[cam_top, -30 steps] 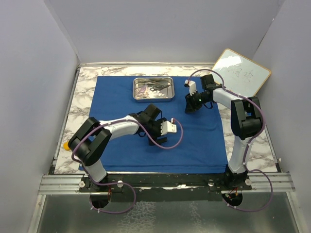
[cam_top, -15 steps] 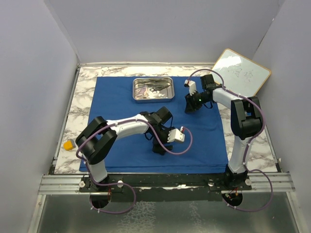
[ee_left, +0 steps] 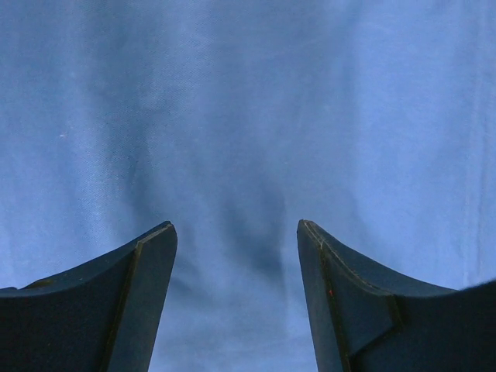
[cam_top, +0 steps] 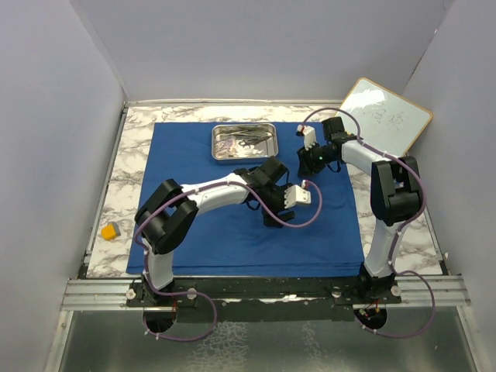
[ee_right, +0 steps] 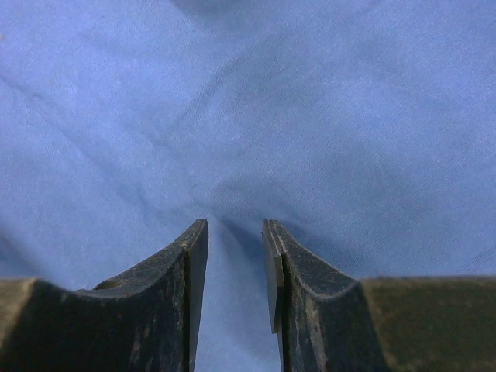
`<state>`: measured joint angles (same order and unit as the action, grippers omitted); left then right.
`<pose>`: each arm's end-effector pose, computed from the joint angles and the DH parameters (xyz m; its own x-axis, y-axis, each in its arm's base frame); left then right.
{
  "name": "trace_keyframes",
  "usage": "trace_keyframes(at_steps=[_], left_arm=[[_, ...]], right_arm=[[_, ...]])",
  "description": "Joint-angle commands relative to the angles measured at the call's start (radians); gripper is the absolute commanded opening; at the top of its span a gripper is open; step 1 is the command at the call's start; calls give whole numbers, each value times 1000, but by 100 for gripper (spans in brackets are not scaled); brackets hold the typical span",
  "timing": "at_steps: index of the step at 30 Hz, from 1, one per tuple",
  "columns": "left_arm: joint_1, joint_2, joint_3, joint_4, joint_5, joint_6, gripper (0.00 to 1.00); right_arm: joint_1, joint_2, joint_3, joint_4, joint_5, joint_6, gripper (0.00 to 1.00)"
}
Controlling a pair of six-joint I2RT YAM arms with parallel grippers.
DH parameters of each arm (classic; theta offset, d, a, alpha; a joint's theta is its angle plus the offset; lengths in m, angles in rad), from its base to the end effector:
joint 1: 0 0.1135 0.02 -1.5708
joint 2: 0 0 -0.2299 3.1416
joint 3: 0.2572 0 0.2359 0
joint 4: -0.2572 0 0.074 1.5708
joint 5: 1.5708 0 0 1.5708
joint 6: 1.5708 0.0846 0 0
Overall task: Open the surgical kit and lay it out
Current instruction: Smooth out the surgical kit at the center of the board.
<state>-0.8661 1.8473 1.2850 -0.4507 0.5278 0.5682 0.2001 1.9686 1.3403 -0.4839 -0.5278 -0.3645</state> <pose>0.2173 -0.3214 0.1390 -0.0162 0.7366 -0.6761 0.9960 -0.0473 -0.0753 0.3777 0.1201 0.1080 -0.6819 -0.4525 -0.5746 -0.6778 0.6861 0.2641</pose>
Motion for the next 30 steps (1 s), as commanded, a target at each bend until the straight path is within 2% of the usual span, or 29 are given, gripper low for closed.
trace_keyframes(at_steps=[1, 9, 21, 30], left_arm=[[-2, 63, 32, 87, -30, -91, 65], [-13, 128, -3, 81, 91, -110, 59], [-53, 163, -92, -29, 252, -35, 48], [-54, 227, -90, -92, 393, -29, 40]], right_arm=[[-7, -2, 2, 30, 34, 24, 35], [-7, 17, -3, 29, 44, 20, 35], [-8, 75, -4, 28, 83, 9, 35], [-7, 79, -8, 34, 128, -20, 35]])
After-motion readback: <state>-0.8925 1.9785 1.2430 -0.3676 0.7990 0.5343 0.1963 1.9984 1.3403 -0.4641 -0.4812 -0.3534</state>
